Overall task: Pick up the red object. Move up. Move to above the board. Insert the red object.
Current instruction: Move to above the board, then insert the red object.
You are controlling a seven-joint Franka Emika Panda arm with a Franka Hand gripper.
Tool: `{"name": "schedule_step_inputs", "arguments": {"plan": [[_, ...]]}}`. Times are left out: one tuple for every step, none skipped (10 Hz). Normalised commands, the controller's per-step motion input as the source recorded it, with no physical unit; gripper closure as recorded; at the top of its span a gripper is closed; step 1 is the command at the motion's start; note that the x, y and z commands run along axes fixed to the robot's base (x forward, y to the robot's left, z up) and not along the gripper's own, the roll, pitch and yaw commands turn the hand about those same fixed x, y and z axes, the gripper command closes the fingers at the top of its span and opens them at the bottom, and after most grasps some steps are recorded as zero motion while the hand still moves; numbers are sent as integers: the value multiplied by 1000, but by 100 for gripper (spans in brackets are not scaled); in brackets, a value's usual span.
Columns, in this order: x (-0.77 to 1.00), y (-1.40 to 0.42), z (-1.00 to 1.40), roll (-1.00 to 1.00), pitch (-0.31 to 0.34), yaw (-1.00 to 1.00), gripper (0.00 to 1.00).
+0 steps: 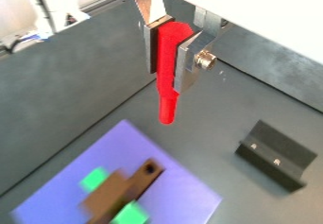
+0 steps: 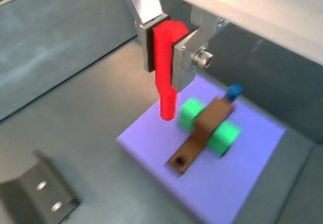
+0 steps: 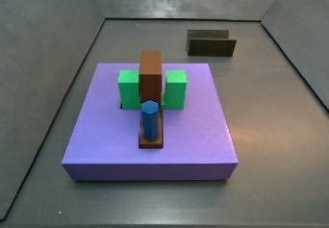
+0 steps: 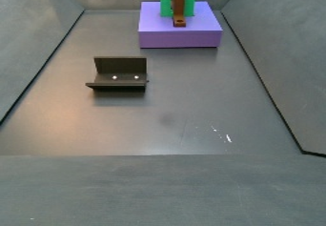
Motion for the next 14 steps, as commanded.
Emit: {"name": "schedule_step_inputs", "arguments": {"plan": [[-121, -802, 255, 41, 95, -1, 100], [-55, -484, 164, 29, 94, -1, 100], [-1, -242, 86, 20, 91, 6, 100], [0, 0, -77, 0, 0, 0, 100], [0, 40, -91, 0, 0, 0, 100], [0, 109, -123, 0, 0, 0, 100], [0, 280, -174, 0, 0, 0, 100], [0, 486, -203, -7, -1, 0, 100], [0, 500, -234, 0, -3, 0, 100], [-14, 331, -337, -3, -41, 0, 100], [-89, 177, -623, -14, -127, 0, 100], [-49, 63, -763, 0, -144, 9, 100], [-129, 60, -789, 60, -170, 80, 100], [-74, 80, -714, 111, -131, 77, 100]]}}
